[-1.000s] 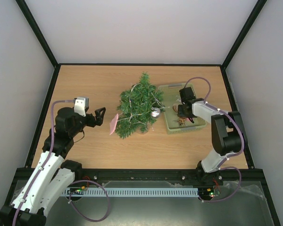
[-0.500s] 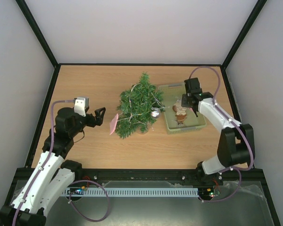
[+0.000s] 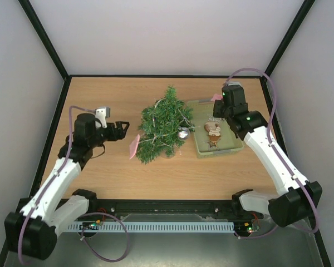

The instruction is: Decorate the small christmas tree

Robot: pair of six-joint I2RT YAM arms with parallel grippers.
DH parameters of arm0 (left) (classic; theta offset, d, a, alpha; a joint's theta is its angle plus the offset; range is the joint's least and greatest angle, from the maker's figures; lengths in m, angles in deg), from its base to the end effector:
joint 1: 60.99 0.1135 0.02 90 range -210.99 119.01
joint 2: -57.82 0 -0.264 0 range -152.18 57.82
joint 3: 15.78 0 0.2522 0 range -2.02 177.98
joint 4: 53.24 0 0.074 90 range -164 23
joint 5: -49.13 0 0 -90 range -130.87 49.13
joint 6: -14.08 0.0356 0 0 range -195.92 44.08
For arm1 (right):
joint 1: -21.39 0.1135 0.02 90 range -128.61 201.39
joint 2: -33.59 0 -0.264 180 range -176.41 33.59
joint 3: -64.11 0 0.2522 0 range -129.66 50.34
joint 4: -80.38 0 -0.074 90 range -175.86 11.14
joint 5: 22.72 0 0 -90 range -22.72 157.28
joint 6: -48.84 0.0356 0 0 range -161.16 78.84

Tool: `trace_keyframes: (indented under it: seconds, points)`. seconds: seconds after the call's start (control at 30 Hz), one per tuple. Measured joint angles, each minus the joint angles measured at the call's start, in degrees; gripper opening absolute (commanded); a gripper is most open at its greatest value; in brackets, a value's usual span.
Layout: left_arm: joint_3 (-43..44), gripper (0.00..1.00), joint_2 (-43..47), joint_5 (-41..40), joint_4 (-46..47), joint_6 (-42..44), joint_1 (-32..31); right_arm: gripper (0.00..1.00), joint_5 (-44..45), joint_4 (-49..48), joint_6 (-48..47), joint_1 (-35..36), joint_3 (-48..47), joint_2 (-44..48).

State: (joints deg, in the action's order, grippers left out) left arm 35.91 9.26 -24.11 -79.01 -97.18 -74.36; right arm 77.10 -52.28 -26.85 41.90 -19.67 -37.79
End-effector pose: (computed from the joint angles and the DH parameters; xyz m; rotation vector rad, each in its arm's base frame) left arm 0.1891 -0.0555 0.2836 0.0583 2.0105 -0.6785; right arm 0.2564 0.0894 0.3554 -0.0204 2.1748 0.1607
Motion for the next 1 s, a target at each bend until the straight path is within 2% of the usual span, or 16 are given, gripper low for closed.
trace_keyframes:
  seconds: [0.23, 0.5, 0.73, 1.0]
  points:
    - [2.6, 0.69, -15.7, 11.7, 7.1, -5.4, 4.5, 0.02, -4.4, -0.4, 0.5, 0.2, 5.1, 3.4]
    - [2.2, 0.62, -31.8, 25.2, 20.4, -13.9, 5.3, 0.02, -11.3, -2.8, 2.2, 0.6, 11.7, 5.9]
    - [2.6, 0.58, -34.7, 32.2, 23.6, -15.2, 4.3, 0.02, -17.3, -4.7, 4.4, 1.9, 18.8, 8.9]
    - [1.4, 0.4, -34.1, 34.7, 23.5, -14.9, 4.0, 0.02, -19.8, -5.8, 5.4, 2.2, 21.2, 11.1]
